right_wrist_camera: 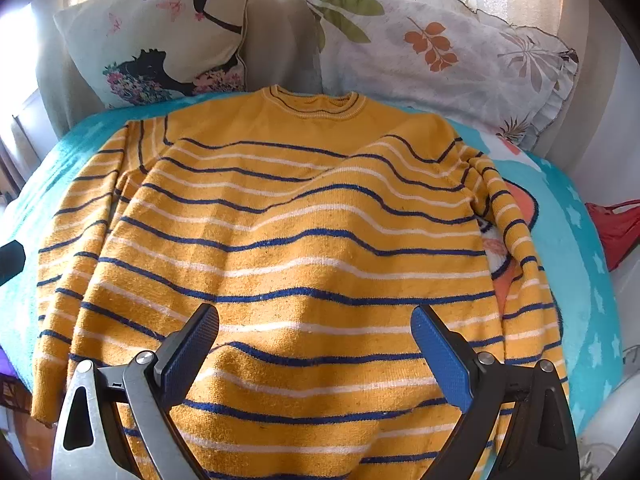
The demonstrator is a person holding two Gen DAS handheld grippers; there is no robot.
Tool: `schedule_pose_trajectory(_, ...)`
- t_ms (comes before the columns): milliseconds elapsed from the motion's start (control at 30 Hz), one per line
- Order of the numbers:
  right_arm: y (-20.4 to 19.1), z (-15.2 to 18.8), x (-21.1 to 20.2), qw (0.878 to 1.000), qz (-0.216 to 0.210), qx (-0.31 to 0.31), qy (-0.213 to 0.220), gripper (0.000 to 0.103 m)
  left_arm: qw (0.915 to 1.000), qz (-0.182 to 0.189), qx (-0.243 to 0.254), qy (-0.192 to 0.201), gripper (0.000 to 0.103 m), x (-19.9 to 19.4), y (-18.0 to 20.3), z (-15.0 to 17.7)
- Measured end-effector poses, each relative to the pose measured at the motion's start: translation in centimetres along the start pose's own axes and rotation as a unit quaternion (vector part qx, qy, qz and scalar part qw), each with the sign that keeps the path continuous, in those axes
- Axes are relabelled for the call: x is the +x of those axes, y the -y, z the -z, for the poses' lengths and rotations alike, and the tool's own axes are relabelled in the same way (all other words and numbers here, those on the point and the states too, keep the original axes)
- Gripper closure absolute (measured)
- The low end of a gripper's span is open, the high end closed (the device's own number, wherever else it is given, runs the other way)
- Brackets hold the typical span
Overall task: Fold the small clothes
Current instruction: 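Position both grippers above the yellow striped sweater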
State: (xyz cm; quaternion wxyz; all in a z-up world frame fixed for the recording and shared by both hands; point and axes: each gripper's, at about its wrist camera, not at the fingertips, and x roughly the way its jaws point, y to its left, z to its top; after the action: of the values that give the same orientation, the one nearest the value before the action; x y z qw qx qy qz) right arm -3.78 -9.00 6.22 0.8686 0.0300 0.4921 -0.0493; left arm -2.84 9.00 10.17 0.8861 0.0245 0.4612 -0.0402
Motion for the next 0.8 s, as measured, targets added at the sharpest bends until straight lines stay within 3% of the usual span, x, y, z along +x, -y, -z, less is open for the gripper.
schedule_pose_trajectory(467,-2.3,-0.3,1.0,0.998,0.04,-0.038,-0.023,0.005,0.9988,0.028,0.0,-0.039,0.002,3.1,-1.3,-0.7)
schedule_pose_trajectory(800,-3.7,-0.3,1.4,0.998,0.042,-0.038,-0.031,0.005,0.9983,0.02,-0.013,-0.053,0.002,4.7,-4.1,-1.1)
